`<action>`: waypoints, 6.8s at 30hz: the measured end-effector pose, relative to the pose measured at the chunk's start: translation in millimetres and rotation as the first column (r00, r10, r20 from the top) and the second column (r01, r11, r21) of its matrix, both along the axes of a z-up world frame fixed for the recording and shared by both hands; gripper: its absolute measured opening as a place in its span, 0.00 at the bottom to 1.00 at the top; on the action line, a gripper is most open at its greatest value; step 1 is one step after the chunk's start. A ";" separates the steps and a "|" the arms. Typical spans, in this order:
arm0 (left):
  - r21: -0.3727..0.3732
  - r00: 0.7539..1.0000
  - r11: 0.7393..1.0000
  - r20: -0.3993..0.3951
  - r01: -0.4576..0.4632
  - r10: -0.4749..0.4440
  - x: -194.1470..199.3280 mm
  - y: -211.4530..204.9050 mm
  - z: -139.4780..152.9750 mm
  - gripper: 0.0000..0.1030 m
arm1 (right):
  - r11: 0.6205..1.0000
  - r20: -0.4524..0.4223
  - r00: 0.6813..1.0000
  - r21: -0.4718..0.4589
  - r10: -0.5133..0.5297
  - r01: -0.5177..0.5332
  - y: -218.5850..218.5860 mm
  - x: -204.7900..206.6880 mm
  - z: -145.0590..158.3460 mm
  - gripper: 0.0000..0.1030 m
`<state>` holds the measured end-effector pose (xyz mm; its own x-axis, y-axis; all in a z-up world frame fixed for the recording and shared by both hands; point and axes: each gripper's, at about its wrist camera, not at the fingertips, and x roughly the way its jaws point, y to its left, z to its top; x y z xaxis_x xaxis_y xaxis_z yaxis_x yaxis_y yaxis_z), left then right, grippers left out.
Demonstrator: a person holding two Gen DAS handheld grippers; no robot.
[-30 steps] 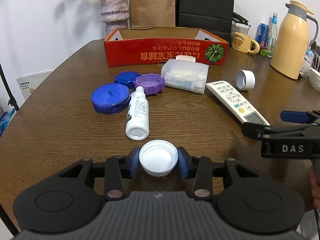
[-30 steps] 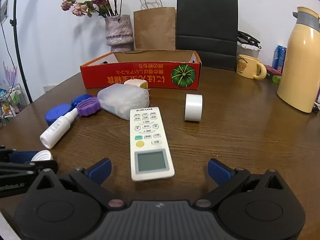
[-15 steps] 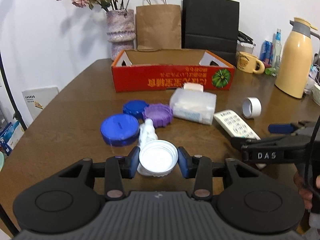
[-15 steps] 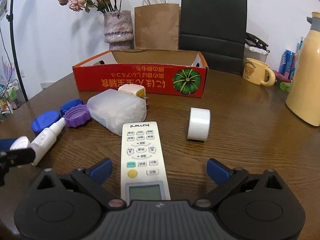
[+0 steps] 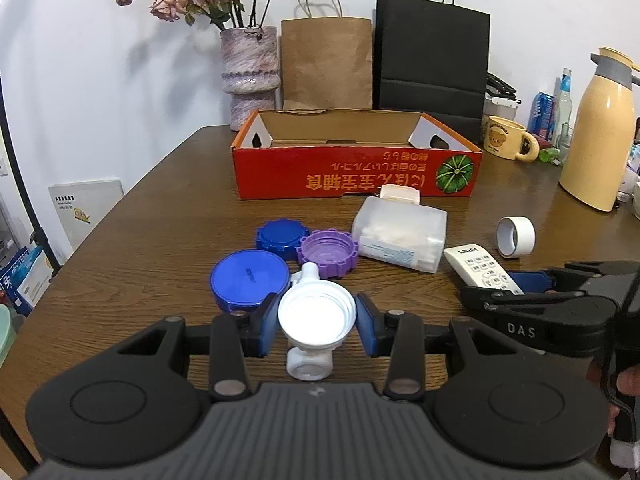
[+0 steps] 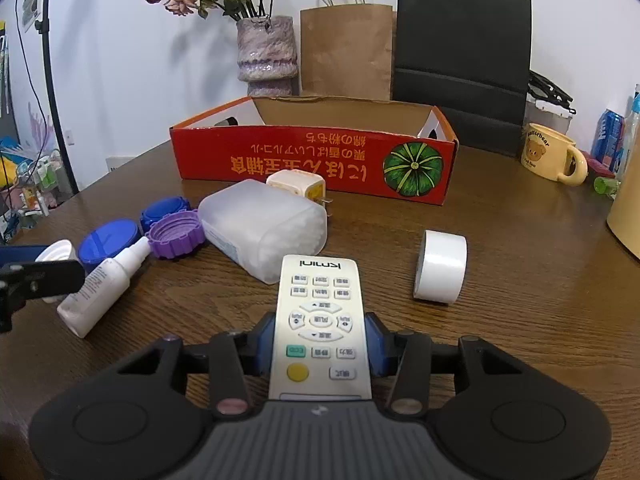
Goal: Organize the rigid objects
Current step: 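Carry the cap into the box with the left tool while the right tool carries the remote, then withdraw both open tools from the cardboard box, then grasp the white spray bottle with the left tool while the right tool grasps the tape roll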
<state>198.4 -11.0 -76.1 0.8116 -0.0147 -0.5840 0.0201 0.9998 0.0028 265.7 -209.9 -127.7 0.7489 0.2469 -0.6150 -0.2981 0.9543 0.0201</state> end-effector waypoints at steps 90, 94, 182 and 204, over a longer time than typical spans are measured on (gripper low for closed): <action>0.036 0.987 0.987 0.058 -0.155 0.153 306.6 14.2 30.2 0.40 | 0.991 0.174 0.976 0.058 -0.133 0.125 20.6 251.4 73.3 0.44; 0.055 0.988 0.987 0.050 -0.150 0.147 305.3 12.5 28.9 0.80 | 0.990 0.149 0.979 0.053 -0.138 0.131 20.1 254.3 70.6 0.54; 0.081 0.989 0.988 -0.049 -0.135 0.139 37.0 7.2 -1.1 1.00 | 0.987 0.156 0.976 0.061 -0.155 0.147 -28.2 -34.0 30.6 1.00; 0.021 0.992 0.997 -0.098 -0.080 0.082 43.2 -8.4 -33.8 0.29 | 0.986 0.129 0.978 0.048 -0.162 0.157 -35.2 -40.4 17.4 1.00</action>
